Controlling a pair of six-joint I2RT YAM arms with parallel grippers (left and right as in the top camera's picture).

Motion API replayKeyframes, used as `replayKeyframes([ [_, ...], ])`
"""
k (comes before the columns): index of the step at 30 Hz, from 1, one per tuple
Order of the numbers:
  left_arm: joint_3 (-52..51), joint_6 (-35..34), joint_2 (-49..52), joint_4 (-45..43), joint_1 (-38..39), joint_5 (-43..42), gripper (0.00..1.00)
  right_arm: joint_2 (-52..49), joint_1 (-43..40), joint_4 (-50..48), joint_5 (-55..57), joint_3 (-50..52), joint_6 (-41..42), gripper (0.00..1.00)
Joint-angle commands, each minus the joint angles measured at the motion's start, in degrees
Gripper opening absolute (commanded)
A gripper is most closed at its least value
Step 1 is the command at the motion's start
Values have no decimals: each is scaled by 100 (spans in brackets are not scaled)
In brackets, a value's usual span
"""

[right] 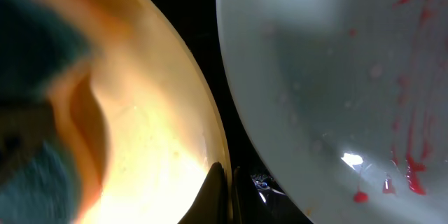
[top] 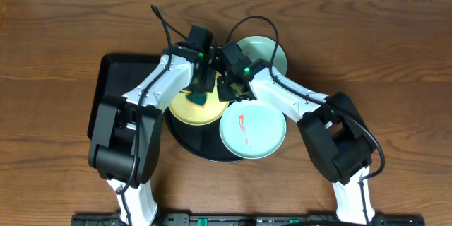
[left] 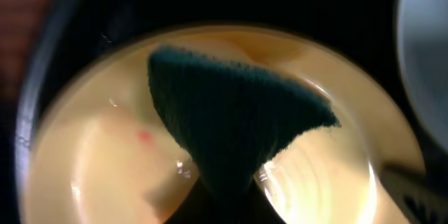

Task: Clean dirty plates on tray and stack at the side
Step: 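Scrub the yellow plate with the sponge in left gripper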

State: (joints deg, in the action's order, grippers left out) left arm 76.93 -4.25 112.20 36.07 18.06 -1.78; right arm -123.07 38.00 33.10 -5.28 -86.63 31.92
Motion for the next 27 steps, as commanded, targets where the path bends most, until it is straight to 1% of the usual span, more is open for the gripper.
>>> replayKeyframes([
  [1,-35,98,153,-229,-31,750,7,-59,35,74,79,-33,-136,1],
  [5,-35,96,367,-393,-31,938,7,-59,35,70,79,-33,-136,1],
  [8,-35,-55,597,-522,-31,1185,8,-59,35,70,79,-33,-136,1],
  [12,-35,-98,791,-632,-31,1191,8,-59,35,50,79,-33,-136,1],
  [14,-31,-254,789,-507,-24,1189,7,-59,35,52,79,-33,-136,1],
  [20,-22,-210,741,271,-52,1189,7,-59,31,50,81,-33,-136,1],
  [24,81,-568,614,876,-87,1189,7,-59,31,52,79,-33,-136,1],
  [27,179,-1097,479,1353,-138,1189,8,-59,31,59,76,-33,-136,1],
])
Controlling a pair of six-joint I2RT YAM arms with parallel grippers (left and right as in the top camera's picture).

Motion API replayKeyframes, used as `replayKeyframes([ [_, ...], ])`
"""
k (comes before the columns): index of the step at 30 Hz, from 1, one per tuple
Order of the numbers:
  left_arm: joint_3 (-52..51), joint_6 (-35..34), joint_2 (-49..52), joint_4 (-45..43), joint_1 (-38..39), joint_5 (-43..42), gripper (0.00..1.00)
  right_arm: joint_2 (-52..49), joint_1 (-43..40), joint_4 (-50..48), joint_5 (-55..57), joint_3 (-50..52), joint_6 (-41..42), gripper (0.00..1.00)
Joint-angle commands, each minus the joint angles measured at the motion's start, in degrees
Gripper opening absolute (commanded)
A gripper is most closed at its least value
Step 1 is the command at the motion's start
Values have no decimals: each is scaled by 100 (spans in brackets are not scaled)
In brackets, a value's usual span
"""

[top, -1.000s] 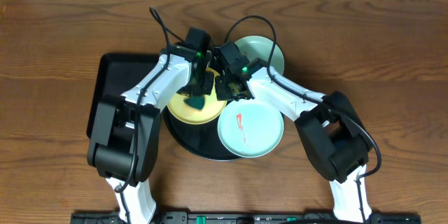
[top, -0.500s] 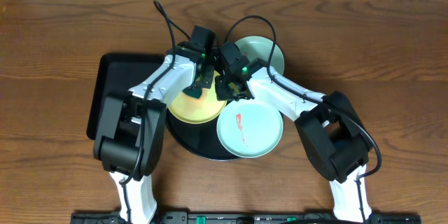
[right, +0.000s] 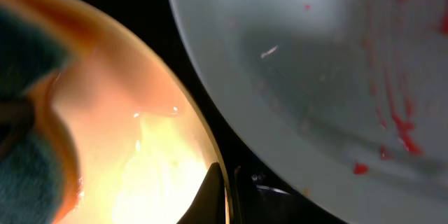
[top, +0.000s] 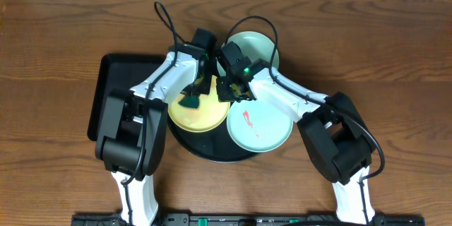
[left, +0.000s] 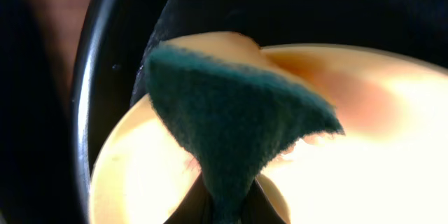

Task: Clean dirty plates on tray and stack at the side
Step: 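Scrub the yellow plate with the sponge in left gripper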

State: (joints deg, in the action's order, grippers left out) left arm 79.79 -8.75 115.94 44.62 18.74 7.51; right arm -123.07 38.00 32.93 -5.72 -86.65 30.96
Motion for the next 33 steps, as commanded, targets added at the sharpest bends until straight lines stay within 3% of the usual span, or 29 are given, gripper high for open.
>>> replayKeyframes([
  [1,-98,-837,50,621,-227,256,8,-59,31,76,120,-31,-39,1],
  [9,-105,-1049,-74,953,-260,-546,7,-59,31,105,94,-31,-39,1],
  [13,-107,-1019,-74,953,-260,-1513,7,-59,31,114,92,-31,-39,1],
  [18,-107,-83,-74,756,-262,-2900,8,-59,31,129,55,-31,-39,1],
  [25,85,-142,-76,179,-625,-2708,7,-59,31,155,-59,-31,-39,1],
  [33,1519,-109,-555,984,-1453,-2330,8,-103,31,219,-57,-20,-35,1],
])
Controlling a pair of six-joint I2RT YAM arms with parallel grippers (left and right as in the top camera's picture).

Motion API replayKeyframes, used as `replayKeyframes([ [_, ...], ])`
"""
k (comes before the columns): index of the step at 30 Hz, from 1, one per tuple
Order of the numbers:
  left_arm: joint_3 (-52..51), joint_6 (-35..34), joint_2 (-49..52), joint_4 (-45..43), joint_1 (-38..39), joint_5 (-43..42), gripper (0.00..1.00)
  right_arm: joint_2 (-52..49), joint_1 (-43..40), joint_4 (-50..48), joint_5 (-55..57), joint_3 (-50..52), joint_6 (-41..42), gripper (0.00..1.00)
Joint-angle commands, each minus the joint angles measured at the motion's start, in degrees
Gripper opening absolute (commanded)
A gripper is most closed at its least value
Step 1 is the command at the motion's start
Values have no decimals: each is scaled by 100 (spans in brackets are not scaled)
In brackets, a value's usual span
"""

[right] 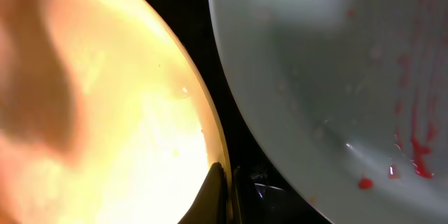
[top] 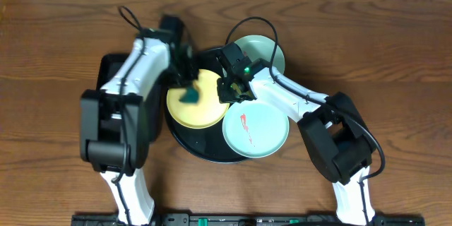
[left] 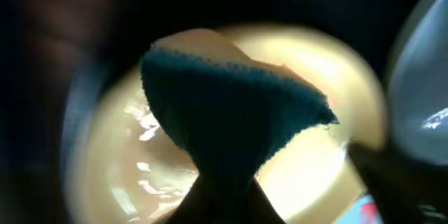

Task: Clean dirty plates on tray and stack at the side
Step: 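Scrub the yellow plate with the sponge in left gripper, then lift the yellow plate off the round tray with right gripper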

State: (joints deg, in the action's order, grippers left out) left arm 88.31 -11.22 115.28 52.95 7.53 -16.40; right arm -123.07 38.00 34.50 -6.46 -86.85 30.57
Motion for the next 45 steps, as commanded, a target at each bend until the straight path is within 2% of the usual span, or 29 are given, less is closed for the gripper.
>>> replayKeyframes([
  [1,796,136,-579,221,-422,61,7,-114,31,61,17,0,2,1],
  [10,1040,337,-1373,721,-1115,92,8,-87,31,9,-24,-44,-101,1],
  [16,1016,369,-1373,855,-1397,669,8,533,35,87,334,-221,-632,1],
  [21,1016,374,-1373,828,-1491,730,7,1150,94,160,866,-223,-984,1],
  [33,1016,369,-1370,831,-1491,723,8,1725,1134,186,3985,-223,-1711,1],
  [41,1016,365,-1370,831,-1491,723,7,1853,2057,-52,6662,-223,-2520,1],
  [45,1016,365,-1370,837,-1491,723,7,1853,2507,-273,7777,-223,-2557,1],
])
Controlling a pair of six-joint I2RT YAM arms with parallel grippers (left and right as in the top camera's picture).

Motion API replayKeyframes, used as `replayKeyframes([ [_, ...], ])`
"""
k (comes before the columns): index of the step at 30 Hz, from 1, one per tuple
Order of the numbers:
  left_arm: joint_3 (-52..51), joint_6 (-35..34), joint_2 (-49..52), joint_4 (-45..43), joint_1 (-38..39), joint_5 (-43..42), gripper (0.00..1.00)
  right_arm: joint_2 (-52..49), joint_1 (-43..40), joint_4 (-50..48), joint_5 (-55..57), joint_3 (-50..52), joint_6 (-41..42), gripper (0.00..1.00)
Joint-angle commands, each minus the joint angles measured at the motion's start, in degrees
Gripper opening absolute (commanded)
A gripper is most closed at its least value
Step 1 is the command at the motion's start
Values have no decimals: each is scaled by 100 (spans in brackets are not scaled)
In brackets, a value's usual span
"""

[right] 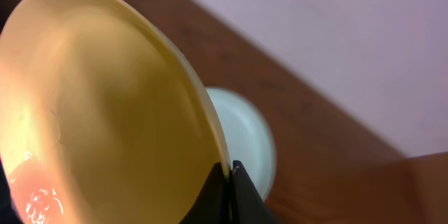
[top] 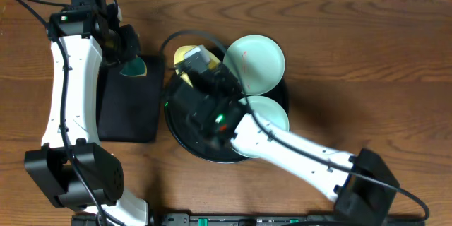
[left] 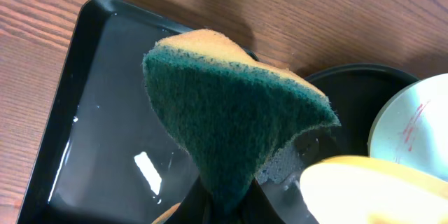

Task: Clean dirty plates on tray and stack at the side
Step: 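Lift the yellow plate off the round tray with right gripper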

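Note:
My right gripper (right: 229, 173) is shut on the rim of the yellow plate (right: 105, 105). It holds the plate tilted on edge, lifted above the round black tray (top: 185, 138). In the overhead view only a sliver of the yellow plate (top: 183, 55) shows past my raised wrist. My left gripper (left: 224, 201) is shut on the green and yellow sponge (left: 231, 108). It hangs over the rectangular black tray (left: 98, 140), left of the round one. Two pale green plates lie on the round tray, a red-streaked one (top: 255, 63) at the back and another (top: 268, 114) in front.
The rectangular black tray (top: 127, 106) lies on the wooden table (top: 367, 63) left of the round tray and looks wet. The raised right arm (top: 282, 141) crosses over the round tray and hides much of it. The left arm (top: 67, 85) runs along the table's left side.
My left gripper has gone with the sponge from the yellow plate's left edge to over the rectangular tray. The right gripper has raised the yellow plate off the round tray and tilted it on edge.
The sponge sat on the middle of the yellow plate, then on its left part, then at its left edge, with the right gripper shut on the plate's rim each time. Now the sponge is off over the rectangular tray and the plate is held up.

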State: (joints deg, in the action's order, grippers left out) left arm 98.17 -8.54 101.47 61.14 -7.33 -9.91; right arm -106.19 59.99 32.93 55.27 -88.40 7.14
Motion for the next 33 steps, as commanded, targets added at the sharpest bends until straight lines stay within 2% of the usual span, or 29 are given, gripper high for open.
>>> replayKeyframes([
  [1,31,96,11,20,-4,74,8,166,372,-155,1797,-68,-214,1],
  [3,31,79,11,17,-4,74,7,166,579,-310,2413,-68,-457,1],
  [8,31,79,11,22,-4,74,7,170,772,-584,2885,-68,-804,1],
  [17,31,81,11,31,-4,76,7,173,789,-570,2601,-68,-710,1],
  [25,31,81,11,55,-4,76,7,232,647,492,461,-68,890,1],
  [33,-57,81,11,55,-4,76,7,870,-398,815,-2476,-68,1217,1],
])
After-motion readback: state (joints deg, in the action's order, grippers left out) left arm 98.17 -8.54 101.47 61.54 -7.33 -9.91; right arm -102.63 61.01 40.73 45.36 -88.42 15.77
